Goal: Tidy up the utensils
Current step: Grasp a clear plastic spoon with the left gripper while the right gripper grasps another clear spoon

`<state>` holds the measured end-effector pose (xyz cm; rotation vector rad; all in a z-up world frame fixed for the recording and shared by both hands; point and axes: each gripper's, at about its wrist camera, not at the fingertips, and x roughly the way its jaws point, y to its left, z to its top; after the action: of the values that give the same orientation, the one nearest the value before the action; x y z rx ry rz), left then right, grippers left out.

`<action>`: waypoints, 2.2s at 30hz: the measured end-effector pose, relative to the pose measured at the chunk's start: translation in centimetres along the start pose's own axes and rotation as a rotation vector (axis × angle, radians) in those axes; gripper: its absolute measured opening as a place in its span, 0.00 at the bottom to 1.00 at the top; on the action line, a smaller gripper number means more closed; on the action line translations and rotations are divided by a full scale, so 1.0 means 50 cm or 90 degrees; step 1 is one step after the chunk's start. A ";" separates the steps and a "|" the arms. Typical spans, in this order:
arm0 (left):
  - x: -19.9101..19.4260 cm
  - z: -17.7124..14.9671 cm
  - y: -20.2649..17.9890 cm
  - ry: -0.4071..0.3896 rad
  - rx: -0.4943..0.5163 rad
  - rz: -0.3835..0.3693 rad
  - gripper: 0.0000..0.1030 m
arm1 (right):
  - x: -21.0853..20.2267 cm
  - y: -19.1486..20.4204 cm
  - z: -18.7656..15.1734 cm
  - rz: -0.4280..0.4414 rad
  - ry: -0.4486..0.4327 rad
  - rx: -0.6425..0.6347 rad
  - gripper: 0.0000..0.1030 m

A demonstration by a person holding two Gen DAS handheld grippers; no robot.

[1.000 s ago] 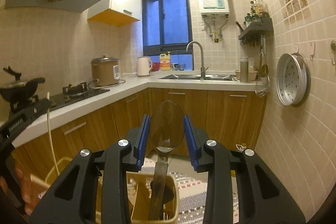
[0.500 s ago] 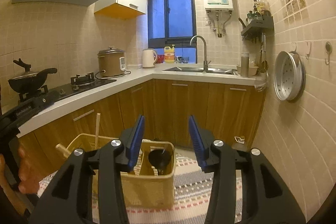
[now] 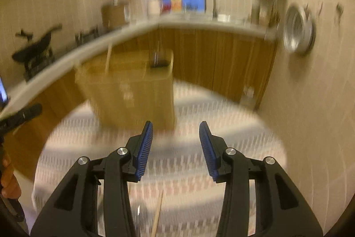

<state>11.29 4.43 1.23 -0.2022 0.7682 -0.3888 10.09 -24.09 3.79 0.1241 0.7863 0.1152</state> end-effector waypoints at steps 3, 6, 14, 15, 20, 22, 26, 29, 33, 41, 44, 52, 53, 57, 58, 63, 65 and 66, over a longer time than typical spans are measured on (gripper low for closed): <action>0.059 -0.068 -0.013 0.117 0.036 -0.004 0.38 | 0.037 0.008 -0.043 0.035 0.084 0.002 0.39; 0.110 -0.108 -0.028 0.187 0.059 -0.003 0.38 | 0.064 0.020 -0.068 0.041 0.137 -0.003 0.39; 0.158 -0.125 -0.070 0.222 0.089 0.023 0.49 | 0.058 0.029 -0.096 0.042 0.170 -0.004 0.39; 0.162 -0.126 -0.079 0.224 0.103 0.037 0.50 | 0.061 0.025 -0.092 0.043 0.173 -0.001 0.39; 0.186 -0.133 -0.127 0.234 0.148 0.094 0.51 | 0.088 0.023 -0.077 0.120 0.236 0.047 0.39; 0.189 -0.130 -0.129 0.240 0.142 0.096 0.47 | 0.105 0.035 -0.072 0.137 0.256 0.054 0.39; 0.204 -0.117 -0.131 0.250 0.151 0.118 0.19 | 0.130 0.062 -0.060 0.130 0.271 0.051 0.39; 0.206 -0.107 -0.121 0.248 0.138 0.105 0.05 | 0.137 0.060 -0.057 0.110 0.270 0.055 0.39; 0.188 -0.100 -0.079 0.252 0.097 0.056 0.03 | 0.149 0.058 -0.060 0.121 0.287 0.058 0.39; 0.153 -0.083 0.001 0.252 0.076 0.039 0.05 | 0.177 0.094 -0.066 0.130 0.294 0.052 0.39; 0.140 -0.084 0.023 0.238 0.074 0.055 0.25 | 0.189 0.111 -0.060 0.135 0.298 0.049 0.39; 0.123 -0.087 0.024 0.243 0.043 0.025 0.49 | 0.208 0.124 -0.050 0.128 0.309 0.054 0.39; 0.131 -0.092 0.013 0.246 0.051 0.044 0.49 | 0.213 0.123 -0.047 0.127 0.312 0.062 0.39; 0.145 -0.114 -0.046 0.227 0.122 0.144 0.49 | 0.231 0.124 -0.040 0.118 0.325 0.081 0.41; 0.150 -0.121 -0.059 0.222 0.140 0.169 0.49 | 0.240 0.130 -0.040 0.117 0.331 0.084 0.41; 0.139 -0.129 -0.079 0.210 0.156 0.179 0.30 | 0.260 0.161 -0.041 0.095 0.342 0.081 0.42; 0.130 -0.131 -0.075 0.209 0.155 0.169 0.29 | 0.260 0.178 -0.043 0.073 0.341 0.065 0.42; 0.125 -0.132 -0.072 0.206 0.153 0.164 0.29 | 0.261 0.190 -0.045 0.062 0.342 0.055 0.42</action>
<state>9.75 -1.67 -6.25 0.1903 1.0437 -0.2683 17.08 -12.64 -5.41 0.2190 1.3229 0.2121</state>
